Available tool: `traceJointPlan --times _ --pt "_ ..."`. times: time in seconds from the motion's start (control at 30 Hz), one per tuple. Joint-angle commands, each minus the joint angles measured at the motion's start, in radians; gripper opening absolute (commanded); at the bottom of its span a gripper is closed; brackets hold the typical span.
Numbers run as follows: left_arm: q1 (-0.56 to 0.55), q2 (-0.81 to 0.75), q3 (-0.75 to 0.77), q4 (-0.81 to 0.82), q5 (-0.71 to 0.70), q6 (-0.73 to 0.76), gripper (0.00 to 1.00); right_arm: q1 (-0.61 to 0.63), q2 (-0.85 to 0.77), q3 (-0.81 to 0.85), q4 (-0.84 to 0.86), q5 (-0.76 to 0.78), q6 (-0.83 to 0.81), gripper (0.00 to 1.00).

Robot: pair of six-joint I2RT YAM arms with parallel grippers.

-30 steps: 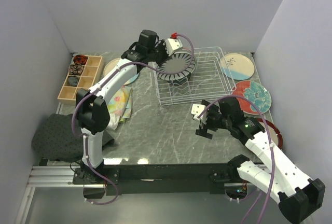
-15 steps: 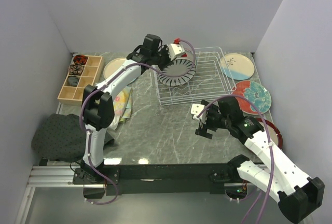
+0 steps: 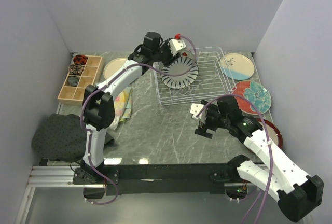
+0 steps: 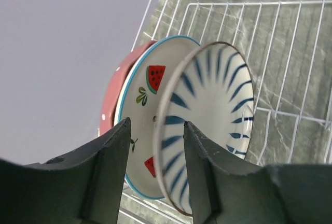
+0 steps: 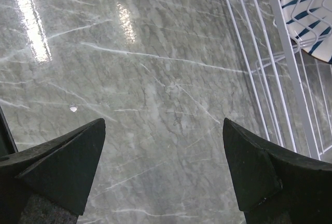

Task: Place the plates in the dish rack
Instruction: Insert the plate into the dish rack

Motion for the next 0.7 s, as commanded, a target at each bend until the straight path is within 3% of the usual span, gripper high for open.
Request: traceJointPlan --times 0.0,0.13,0.3,0.37,0.4,0.67 --pt "-0.003 -0.108 0.031 0.07 -0.013 -0.075 0.51 -0.009 -0.001 0.001 0.03 0.01 0.0 1.0" --pt "-0.003 -0.181 -0.008 0.099 -0.022 -0.126 0.68 -0.029 -0.007 0.003 0.028 0.008 -0.002 1.0" --pt "0.012 -0.354 -0.147 0.179 -0.039 -0.222 0.76 -0.086 -0.025 0.007 0.025 -0.024 0.0 1.0" --pt "0.021 -0.448 -0.239 0.233 -0.048 -0.261 0.95 -0.106 -0.03 0.009 0.022 -0.041 0.0 1.0" --pt "0.032 -0.48 -0.272 0.253 -0.047 -0.308 0.99 -0.115 -0.033 0.012 0.021 -0.047 0.001 1.0" --pt "0.067 -0.828 -0.596 0.274 -0.086 -0.48 0.99 -0.204 -0.067 0.026 0.024 -0.098 0.003 1.0"
